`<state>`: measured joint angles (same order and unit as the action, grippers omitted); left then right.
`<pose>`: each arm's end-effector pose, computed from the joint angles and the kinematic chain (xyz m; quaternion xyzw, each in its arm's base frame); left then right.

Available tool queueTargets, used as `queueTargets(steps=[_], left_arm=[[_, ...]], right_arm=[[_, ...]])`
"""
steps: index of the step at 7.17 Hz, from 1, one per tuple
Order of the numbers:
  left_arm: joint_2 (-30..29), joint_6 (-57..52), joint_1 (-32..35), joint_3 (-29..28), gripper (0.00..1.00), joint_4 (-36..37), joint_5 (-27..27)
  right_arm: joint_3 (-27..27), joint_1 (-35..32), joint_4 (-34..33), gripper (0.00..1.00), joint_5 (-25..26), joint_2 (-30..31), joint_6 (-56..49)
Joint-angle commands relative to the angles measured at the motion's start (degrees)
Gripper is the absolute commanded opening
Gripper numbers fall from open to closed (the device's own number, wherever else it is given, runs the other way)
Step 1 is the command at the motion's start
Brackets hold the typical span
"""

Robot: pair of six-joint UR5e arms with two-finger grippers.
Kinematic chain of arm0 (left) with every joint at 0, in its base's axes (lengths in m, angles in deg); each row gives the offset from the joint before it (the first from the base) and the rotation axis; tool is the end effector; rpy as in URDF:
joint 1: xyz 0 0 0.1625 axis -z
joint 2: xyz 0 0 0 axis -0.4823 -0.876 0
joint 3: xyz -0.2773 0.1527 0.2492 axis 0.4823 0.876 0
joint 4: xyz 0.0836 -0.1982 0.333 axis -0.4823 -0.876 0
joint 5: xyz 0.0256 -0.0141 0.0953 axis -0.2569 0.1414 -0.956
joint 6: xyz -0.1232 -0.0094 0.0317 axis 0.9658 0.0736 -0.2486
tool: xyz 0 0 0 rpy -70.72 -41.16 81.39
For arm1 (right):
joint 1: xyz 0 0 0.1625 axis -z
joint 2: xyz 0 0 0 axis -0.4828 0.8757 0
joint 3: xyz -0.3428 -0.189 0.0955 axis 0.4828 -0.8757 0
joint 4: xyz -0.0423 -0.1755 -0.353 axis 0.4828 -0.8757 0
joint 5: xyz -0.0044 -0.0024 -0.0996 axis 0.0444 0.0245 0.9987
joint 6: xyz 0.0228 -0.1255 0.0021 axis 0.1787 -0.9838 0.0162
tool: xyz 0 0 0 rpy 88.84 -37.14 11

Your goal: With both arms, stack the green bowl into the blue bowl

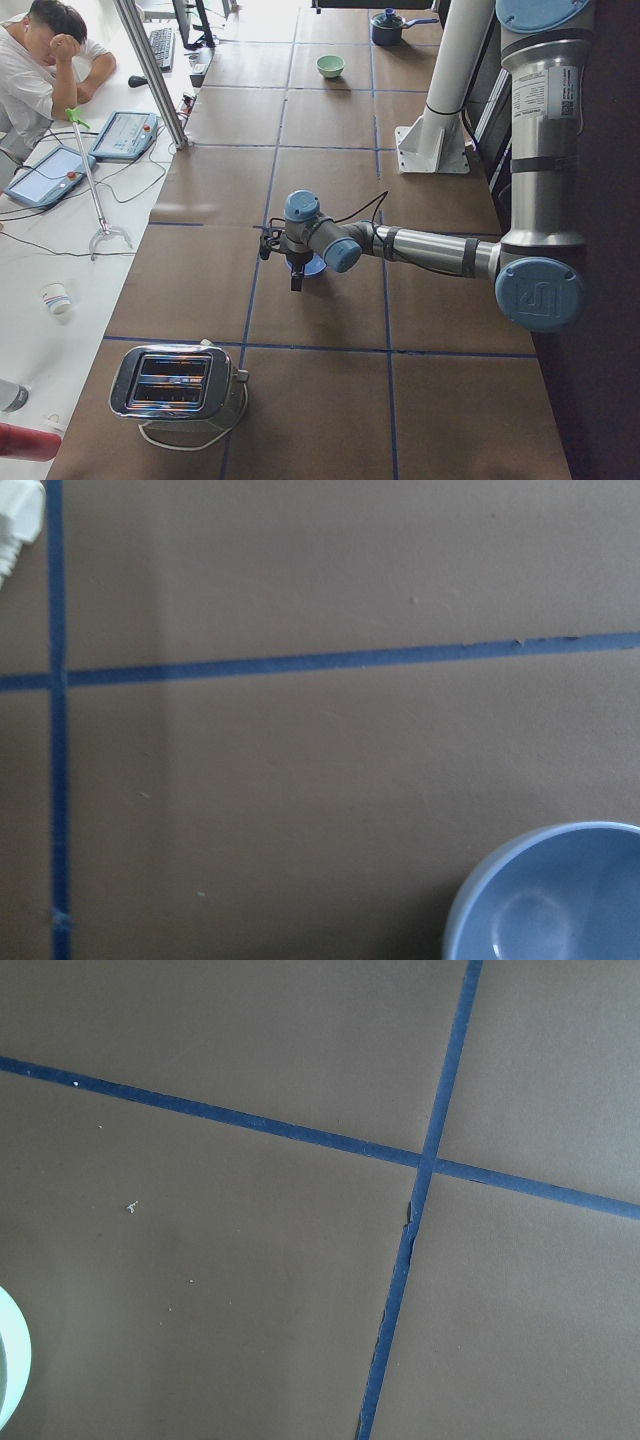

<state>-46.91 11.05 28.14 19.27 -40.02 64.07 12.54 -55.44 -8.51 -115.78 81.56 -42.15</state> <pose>0.2072 -0.4392 0.5797 0.0484 0.3785 -0.0144 0.9242 -0.0008 -0.4518 0.6244 0.0659 -0.3785 -0.0953 0.9183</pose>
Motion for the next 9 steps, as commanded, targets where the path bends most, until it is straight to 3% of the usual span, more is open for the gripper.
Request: queueTargets(steps=[1,2,3,5,7,8,9], left_arm=[[0.03,2.84,-3.19,-0.05,0.91,-0.67,-1.81],[0.12,3.45,-3.19,-0.14,0.39,-0.67,-1.63],[0.03,3.46,-3.27,-0.57,0.23,-0.67,-1.55],[-0.06,3.46,-3.28,-1.02,0.19,-0.67,-1.28],[-0.67,3.54,-3.19,0.46,0.00,-0.15,1.94],[-1.19,4.15,-3.19,2.39,0.00,0.38,5.71],[-4.42,11.38,-3.01,4.50,0.00,3.78,6.45]], right_arm=[[-0.01,0.02,0.02,1.00,-0.01,0.09,-0.03],[-0.01,0.02,0.02,1.00,-0.01,0.26,0.05],[-0.01,0.02,0.11,1.00,-0.01,0.44,0.05],[-0.01,0.02,0.02,1.00,-0.01,0.44,0.05],[0.08,0.02,0.11,1.00,-0.01,0.44,0.05],[0.08,0.02,0.11,1.00,-0.01,0.44,0.05],[0.08,0.02,0.11,1.00,-0.01,0.44,0.05]])
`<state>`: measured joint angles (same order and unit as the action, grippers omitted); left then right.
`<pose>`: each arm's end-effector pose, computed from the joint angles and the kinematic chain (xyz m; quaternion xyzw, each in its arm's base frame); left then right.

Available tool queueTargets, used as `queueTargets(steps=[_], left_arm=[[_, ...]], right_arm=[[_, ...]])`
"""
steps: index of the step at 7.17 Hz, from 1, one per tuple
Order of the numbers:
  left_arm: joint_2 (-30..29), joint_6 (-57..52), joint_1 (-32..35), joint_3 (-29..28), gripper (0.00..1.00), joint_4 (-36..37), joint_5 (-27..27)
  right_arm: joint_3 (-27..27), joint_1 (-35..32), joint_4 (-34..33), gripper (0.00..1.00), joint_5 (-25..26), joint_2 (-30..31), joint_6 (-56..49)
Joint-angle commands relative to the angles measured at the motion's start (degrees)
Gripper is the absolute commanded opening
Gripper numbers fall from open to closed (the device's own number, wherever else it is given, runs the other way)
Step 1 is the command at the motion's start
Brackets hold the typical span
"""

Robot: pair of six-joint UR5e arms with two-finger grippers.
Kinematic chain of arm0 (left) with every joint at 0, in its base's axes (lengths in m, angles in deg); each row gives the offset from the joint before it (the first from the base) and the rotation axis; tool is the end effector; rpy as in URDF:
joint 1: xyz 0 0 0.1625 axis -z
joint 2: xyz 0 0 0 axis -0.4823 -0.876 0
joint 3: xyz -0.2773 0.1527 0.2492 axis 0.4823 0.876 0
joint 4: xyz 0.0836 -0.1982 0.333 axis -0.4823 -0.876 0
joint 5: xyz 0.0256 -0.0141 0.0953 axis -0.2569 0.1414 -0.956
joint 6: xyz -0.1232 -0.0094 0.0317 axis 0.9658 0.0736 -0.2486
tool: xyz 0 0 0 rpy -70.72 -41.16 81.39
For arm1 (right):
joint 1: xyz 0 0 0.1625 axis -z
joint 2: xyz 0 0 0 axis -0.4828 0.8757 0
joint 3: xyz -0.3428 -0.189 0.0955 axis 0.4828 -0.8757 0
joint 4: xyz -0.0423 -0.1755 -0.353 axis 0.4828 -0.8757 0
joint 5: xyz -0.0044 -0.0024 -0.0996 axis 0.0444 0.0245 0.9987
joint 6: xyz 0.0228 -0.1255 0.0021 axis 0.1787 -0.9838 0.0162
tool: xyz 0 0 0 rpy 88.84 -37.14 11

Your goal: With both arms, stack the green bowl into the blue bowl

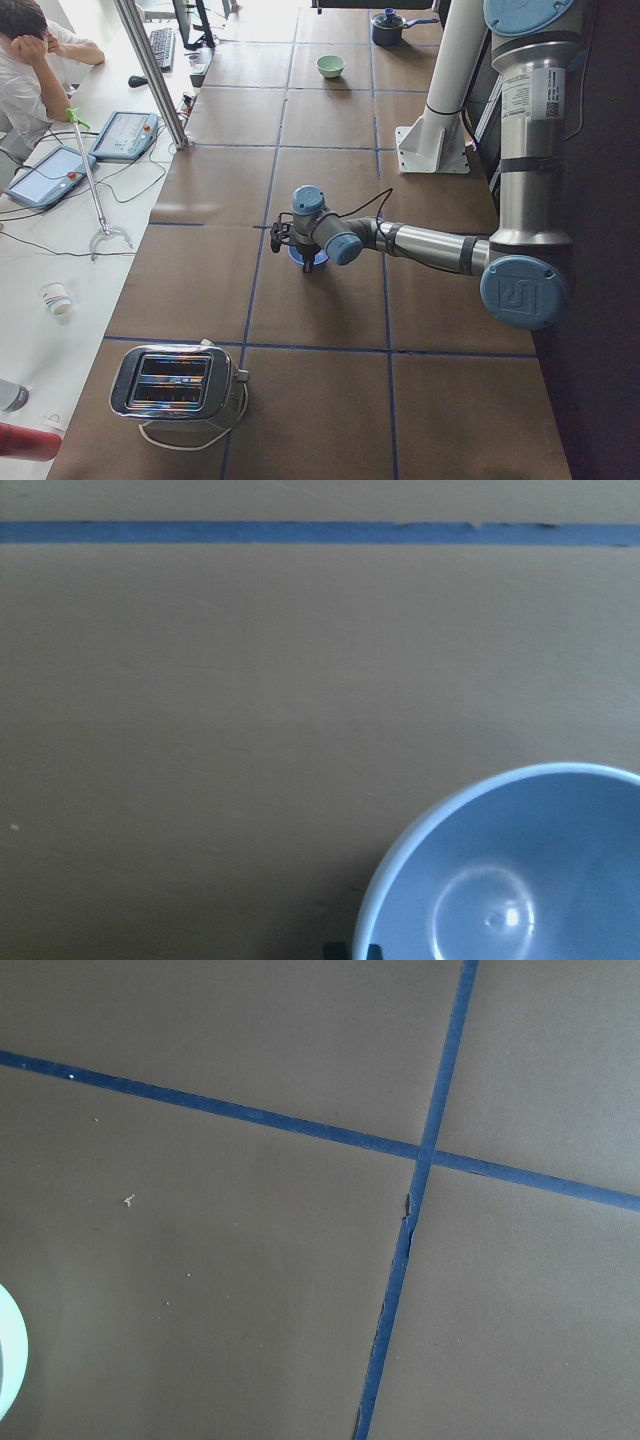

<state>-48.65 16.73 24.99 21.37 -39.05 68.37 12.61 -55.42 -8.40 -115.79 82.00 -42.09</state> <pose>0.2424 -0.4293 0.5441 0.0115 0.4178 -0.0151 0.9083 -0.0006 -0.4485 0.6270 0.0635 -0.3786 -0.0941 0.9186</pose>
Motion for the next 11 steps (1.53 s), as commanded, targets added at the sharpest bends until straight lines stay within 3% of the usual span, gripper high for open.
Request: queueTargets(steps=[1,2,4,5,6,11], left_arm=[[-10.46,11.78,-0.04,4.42,0.00,10.59,1.54],[-18.45,16.98,-2.47,5.14,0.00,17.37,1.27],[-31.74,29.55,-15.79,3.49,0.00,24.09,-9.22],[-36.68,34.47,-20.73,0.17,0.00,24.64,-14.32],[-40.81,35.82,-22.43,-3.52,0.00,24.56,-15.85],[-43.58,35.75,-26.31,-7.95,0.00,23.77,-17.71]], right_arm=[[0.01,0.00,0.00,1.00,0.00,0.00,0.00],[0.10,0.00,0.00,1.00,-0.18,0.00,0.09],[0.01,0.00,0.00,1.00,-2.11,0.00,0.09],[0.01,0.35,0.00,1.00,-2.55,0.09,0.00],[0.01,1.48,0.09,1.00,-2.55,-0.09,0.00],[0.01,2.20,0.09,1.00,-2.55,-0.53,0.09]])
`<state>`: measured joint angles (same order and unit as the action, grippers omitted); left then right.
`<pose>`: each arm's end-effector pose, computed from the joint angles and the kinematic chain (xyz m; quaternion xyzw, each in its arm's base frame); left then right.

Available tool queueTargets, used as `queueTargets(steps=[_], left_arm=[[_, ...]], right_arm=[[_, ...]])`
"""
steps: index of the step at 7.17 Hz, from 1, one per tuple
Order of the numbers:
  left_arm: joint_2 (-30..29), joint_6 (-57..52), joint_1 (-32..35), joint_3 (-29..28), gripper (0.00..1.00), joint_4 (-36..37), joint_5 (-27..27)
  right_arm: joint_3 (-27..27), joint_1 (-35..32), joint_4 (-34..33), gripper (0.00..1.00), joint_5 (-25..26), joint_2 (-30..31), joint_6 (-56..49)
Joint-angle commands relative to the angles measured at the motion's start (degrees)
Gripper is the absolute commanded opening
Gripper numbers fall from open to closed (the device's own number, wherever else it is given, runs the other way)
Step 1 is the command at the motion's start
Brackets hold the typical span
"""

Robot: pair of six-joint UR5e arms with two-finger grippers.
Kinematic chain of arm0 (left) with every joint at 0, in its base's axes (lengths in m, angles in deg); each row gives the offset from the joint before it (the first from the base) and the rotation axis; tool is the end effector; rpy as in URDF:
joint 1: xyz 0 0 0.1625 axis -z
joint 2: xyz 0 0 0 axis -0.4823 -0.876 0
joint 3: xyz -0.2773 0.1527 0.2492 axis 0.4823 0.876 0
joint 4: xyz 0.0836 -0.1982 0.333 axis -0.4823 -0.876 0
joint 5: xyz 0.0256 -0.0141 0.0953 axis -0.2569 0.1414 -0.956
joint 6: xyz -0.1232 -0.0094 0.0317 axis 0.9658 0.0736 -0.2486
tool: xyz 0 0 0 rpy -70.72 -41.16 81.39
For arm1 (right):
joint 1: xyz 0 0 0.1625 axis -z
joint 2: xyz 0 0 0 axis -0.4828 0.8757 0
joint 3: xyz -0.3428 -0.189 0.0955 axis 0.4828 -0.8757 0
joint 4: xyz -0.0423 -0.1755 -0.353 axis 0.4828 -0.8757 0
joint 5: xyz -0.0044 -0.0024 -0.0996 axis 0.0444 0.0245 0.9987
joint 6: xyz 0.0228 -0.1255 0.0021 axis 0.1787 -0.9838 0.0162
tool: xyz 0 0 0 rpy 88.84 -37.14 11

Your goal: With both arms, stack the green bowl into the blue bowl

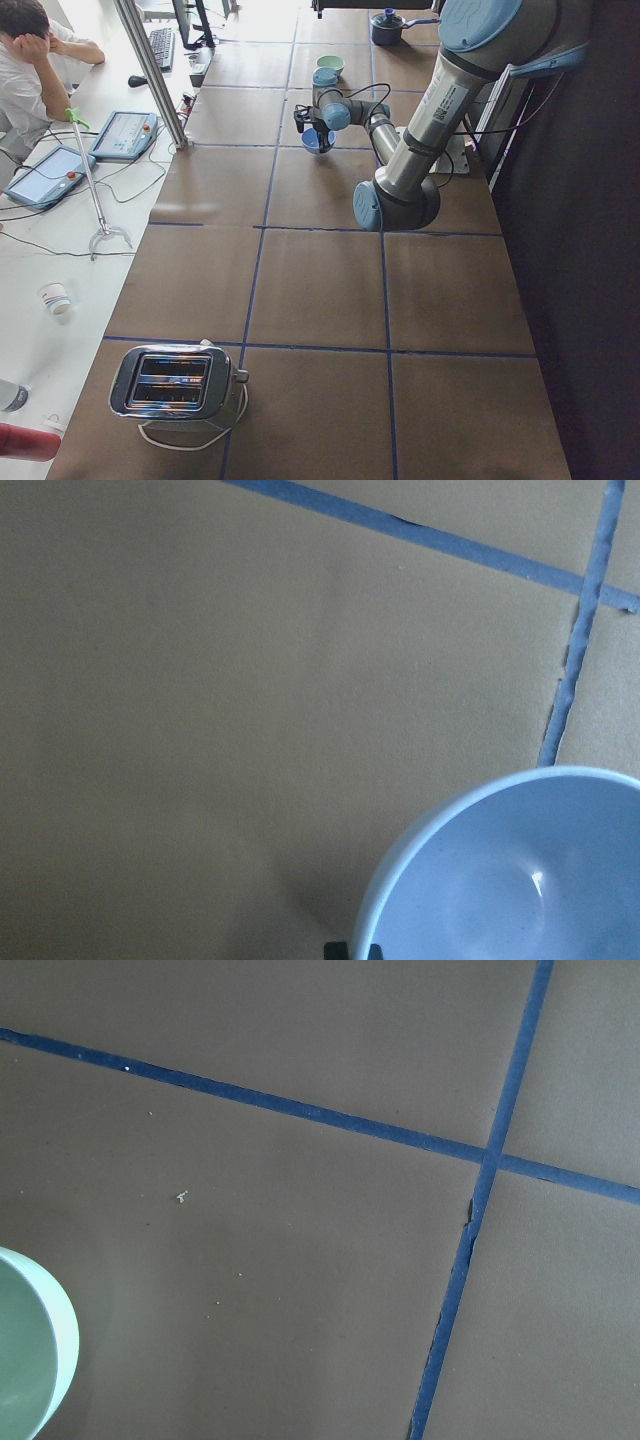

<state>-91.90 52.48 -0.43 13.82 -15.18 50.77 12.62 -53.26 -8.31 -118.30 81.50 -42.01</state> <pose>0.5637 -0.4098 0.2248 -0.0312 0.4265 -0.1262 0.8951 -0.0219 -0.4510 0.6189 0.0592 -0.3999 -0.1137 0.9075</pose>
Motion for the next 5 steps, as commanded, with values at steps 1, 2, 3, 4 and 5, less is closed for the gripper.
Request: queueTargets(steps=[1,2,3,4,5], left_arm=[[-0.59,0.00,-1.16,-0.48,0.00,-0.11,-0.11],[-0.68,-0.09,-1.25,-0.40,0.02,-0.19,-0.11],[-0.68,-0.09,-1.25,-0.31,0.16,-0.19,-0.02],[-0.60,-0.52,-1.25,0.21,0.75,-0.11,-0.02],[-0.60,-1.57,-1.16,0.91,1.00,0.16,-0.11]], right_arm=[[0.00,0.04,0.00,1.00,-0.04,-0.03,0.00],[0.09,0.04,0.00,1.00,0.04,-0.03,0.00],[0.00,0.04,0.00,1.00,0.05,-0.03,0.00],[0.00,0.04,0.00,1.00,0.05,-0.03,0.00],[0.09,0.04,0.00,1.00,0.05,-0.03,0.00]])
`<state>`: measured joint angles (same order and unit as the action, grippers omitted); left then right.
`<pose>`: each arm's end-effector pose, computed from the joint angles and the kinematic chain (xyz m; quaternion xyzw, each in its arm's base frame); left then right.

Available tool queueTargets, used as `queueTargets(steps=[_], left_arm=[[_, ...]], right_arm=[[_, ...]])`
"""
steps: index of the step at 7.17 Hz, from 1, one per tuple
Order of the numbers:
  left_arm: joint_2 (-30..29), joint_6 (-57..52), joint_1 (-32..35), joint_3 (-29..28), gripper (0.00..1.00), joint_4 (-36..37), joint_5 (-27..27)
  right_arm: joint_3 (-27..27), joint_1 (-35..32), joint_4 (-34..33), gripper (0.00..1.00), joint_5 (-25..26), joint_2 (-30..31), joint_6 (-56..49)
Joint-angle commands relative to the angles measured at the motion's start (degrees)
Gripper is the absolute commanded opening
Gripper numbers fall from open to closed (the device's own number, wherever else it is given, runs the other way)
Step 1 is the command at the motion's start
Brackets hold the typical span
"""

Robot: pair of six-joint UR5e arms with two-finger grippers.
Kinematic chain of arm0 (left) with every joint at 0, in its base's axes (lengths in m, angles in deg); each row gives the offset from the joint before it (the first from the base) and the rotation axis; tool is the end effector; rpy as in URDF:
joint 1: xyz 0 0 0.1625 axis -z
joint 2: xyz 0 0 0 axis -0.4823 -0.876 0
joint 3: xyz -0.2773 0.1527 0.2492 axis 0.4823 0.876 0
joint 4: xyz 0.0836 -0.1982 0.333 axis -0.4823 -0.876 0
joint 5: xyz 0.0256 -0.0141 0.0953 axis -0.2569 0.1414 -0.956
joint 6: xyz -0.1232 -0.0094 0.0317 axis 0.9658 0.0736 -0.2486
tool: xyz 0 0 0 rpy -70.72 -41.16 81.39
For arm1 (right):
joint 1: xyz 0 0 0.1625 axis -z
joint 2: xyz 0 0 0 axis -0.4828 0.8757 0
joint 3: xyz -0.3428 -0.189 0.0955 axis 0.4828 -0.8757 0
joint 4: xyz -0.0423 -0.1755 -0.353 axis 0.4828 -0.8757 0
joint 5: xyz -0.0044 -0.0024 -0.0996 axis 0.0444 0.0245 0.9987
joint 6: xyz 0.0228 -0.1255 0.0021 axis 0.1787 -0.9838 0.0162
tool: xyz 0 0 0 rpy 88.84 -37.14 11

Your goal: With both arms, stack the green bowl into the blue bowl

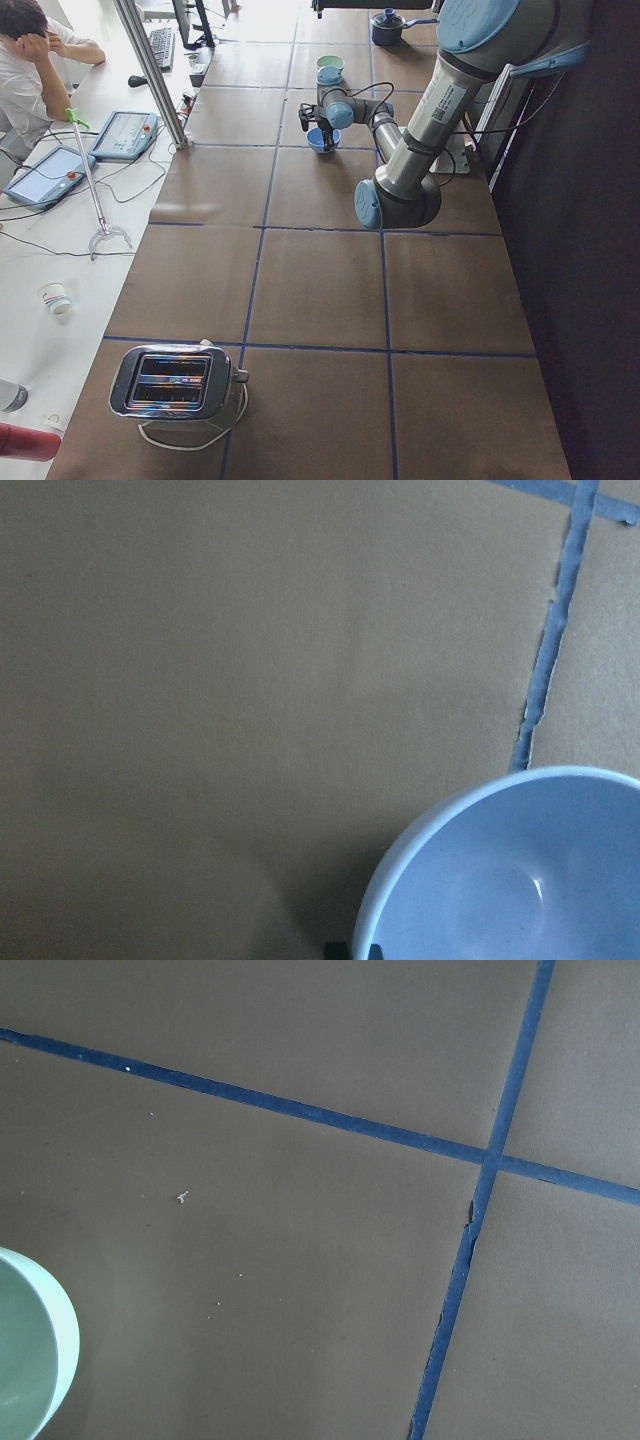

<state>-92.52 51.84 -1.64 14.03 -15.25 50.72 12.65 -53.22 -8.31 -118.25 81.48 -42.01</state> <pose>0.5720 -0.3978 0.2156 -0.0305 0.4329 -0.1102 0.8942 -0.0221 -0.4512 0.6185 0.0595 -0.3995 -0.1142 0.9076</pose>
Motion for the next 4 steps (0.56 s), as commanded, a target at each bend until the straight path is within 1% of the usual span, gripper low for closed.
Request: queueTargets(steps=[1,2,3,4], left_arm=[[0.37,-3.47,1.87,2.37,1.00,1.36,1.16],[1.86,-9.67,5.89,5.34,1.00,6.77,6.48],[7.18,-18.43,9.76,11.98,1.00,11.52,8.88],[13.15,-30.96,14.93,17.53,1.00,15.31,9.43]], right_arm=[[0.41,0.00,0.00,1.00,-0.17,-0.26,0.52],[1.46,0.87,0.09,1.00,-0.43,-0.53,5.05],[3.90,2.88,0.09,1.00,-0.44,-0.53,9.97],[6.45,4.64,0.09,1.00,-0.35,-0.44,14.46]])
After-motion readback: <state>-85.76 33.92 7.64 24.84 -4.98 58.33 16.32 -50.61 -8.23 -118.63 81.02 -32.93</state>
